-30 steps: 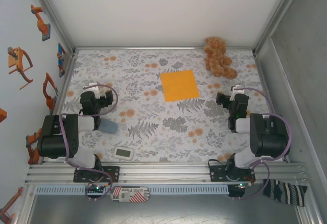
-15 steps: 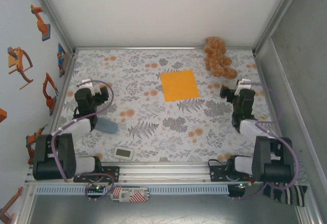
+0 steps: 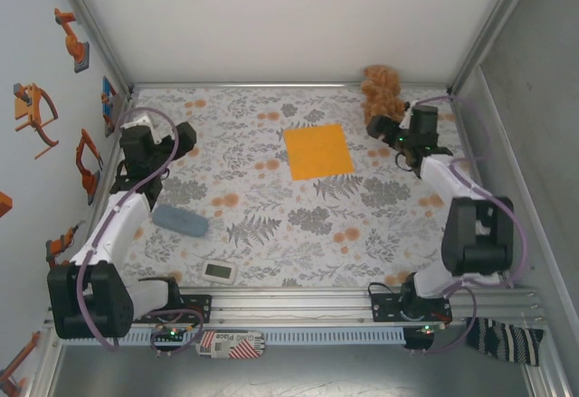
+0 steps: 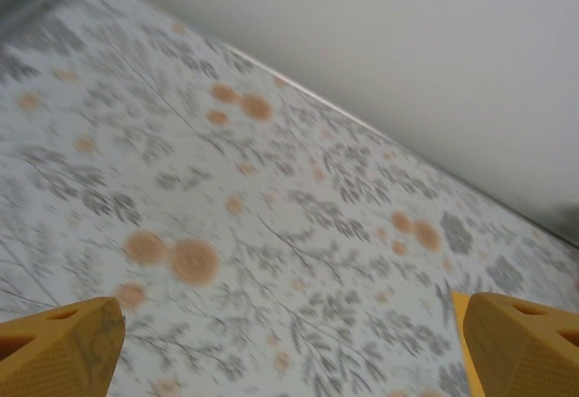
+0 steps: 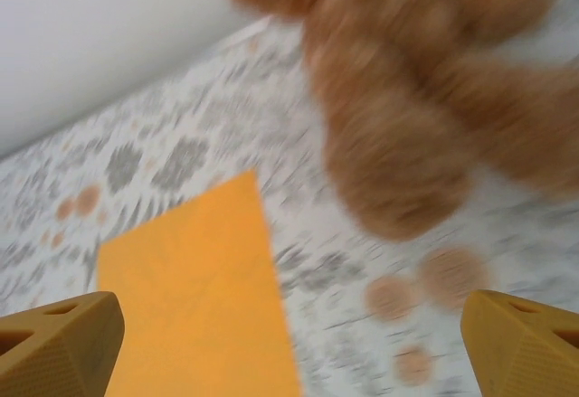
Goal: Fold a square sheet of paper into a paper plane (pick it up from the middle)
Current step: Move the square sheet of paper to the center of the table.
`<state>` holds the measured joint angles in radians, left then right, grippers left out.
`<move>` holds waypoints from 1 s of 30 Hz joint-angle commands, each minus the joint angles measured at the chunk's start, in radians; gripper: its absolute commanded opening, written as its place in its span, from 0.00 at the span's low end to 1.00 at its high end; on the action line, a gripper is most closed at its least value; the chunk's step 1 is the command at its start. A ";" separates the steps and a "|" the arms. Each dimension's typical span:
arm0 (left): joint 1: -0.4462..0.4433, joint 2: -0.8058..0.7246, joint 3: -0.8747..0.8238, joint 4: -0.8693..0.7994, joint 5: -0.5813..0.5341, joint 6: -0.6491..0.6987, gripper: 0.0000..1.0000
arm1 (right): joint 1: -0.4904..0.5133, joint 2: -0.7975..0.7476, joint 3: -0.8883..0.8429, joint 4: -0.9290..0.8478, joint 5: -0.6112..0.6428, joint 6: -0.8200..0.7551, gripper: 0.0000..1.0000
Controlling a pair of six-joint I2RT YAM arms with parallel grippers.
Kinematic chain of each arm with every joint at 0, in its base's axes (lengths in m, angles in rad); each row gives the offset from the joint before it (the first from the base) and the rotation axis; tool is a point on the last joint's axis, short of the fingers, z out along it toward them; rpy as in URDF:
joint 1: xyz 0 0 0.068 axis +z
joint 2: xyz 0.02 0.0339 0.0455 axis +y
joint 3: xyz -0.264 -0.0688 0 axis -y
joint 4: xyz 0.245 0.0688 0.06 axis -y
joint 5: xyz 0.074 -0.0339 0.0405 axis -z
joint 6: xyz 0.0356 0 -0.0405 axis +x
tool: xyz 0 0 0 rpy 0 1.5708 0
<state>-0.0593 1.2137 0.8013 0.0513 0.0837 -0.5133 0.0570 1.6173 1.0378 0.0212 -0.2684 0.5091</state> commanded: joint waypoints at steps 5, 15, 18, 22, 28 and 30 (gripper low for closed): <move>-0.072 0.095 0.063 -0.067 0.166 -0.093 0.96 | 0.180 0.291 0.282 -0.153 -0.090 0.106 0.90; -0.114 0.181 0.074 -0.061 0.232 -0.145 0.96 | 0.241 0.587 0.587 -0.272 -0.031 0.157 0.88; -0.124 0.208 0.085 -0.076 0.242 -0.144 0.96 | 0.248 0.617 0.608 -0.298 -0.027 0.159 0.88; -0.137 0.242 0.101 -0.085 0.244 -0.146 0.96 | 0.256 0.624 0.595 -0.327 -0.019 0.161 0.88; -0.164 0.302 0.134 -0.106 0.244 -0.163 0.96 | 0.279 0.569 0.462 -0.355 0.004 0.204 0.84; -0.172 0.319 0.132 -0.101 0.245 -0.184 0.96 | 0.295 0.520 0.377 -0.368 0.035 0.250 0.84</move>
<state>-0.2184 1.5131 0.9096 -0.0265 0.3122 -0.6628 0.3206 2.1670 1.5227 -0.2157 -0.2764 0.6827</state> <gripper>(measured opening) 0.962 0.841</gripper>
